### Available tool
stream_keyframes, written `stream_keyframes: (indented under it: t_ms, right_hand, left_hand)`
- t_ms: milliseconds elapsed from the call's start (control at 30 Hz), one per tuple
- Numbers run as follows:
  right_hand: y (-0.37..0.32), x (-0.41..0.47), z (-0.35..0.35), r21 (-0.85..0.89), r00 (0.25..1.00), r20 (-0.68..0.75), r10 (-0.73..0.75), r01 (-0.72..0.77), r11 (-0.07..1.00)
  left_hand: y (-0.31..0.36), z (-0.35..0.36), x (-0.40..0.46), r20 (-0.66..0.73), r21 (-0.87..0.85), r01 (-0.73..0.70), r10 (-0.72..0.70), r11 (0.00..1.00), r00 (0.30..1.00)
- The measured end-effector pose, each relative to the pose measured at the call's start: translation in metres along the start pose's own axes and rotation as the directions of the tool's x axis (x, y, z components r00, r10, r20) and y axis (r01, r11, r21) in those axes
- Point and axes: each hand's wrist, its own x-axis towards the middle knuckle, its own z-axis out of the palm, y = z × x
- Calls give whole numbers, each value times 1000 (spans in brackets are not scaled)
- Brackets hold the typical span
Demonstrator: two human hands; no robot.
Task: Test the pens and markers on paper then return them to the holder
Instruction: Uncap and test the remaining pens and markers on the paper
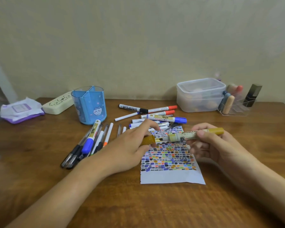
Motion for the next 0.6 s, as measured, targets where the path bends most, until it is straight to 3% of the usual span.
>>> stream_keyframes:
  t_ms: [600]
  right_hand:
    - [0,-4,9,-201,999,36,-16,23,979]
  left_hand:
    - [7,3,0,1,-18,-95,95,995,996]
